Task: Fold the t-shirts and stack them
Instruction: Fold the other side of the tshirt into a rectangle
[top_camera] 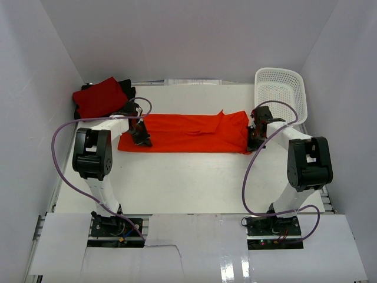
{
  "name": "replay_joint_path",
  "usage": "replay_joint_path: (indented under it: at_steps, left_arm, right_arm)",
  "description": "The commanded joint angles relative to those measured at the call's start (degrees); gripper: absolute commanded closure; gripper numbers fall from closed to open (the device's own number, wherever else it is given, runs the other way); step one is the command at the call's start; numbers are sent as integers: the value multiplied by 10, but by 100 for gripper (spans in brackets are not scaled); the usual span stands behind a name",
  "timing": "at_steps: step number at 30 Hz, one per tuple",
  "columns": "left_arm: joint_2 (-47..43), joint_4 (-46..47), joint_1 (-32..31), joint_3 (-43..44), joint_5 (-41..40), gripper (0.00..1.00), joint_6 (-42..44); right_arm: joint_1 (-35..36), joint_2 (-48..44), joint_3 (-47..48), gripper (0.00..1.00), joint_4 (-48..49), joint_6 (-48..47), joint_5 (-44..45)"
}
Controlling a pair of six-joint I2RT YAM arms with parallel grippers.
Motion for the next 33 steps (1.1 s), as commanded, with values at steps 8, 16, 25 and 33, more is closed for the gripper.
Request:
replay_joint_path:
  at_steps: [8,16,25,33]
  left_arm:
    - [33,-30,15,-1,-54,79,23]
    - [27,-38,15,-1,-45,79,22]
    - [-20,-96,14,37,-92,80,7]
    - [-31,-122,13,61,-78,80,5]
  right_arm:
    - [7,25,62,62,-83,-2,111]
    - [26,-8,116,38,-103,20,155]
    - [70,-6,290,38,-162,22,114]
    - [82,-5,217,49,-107,31,-2]
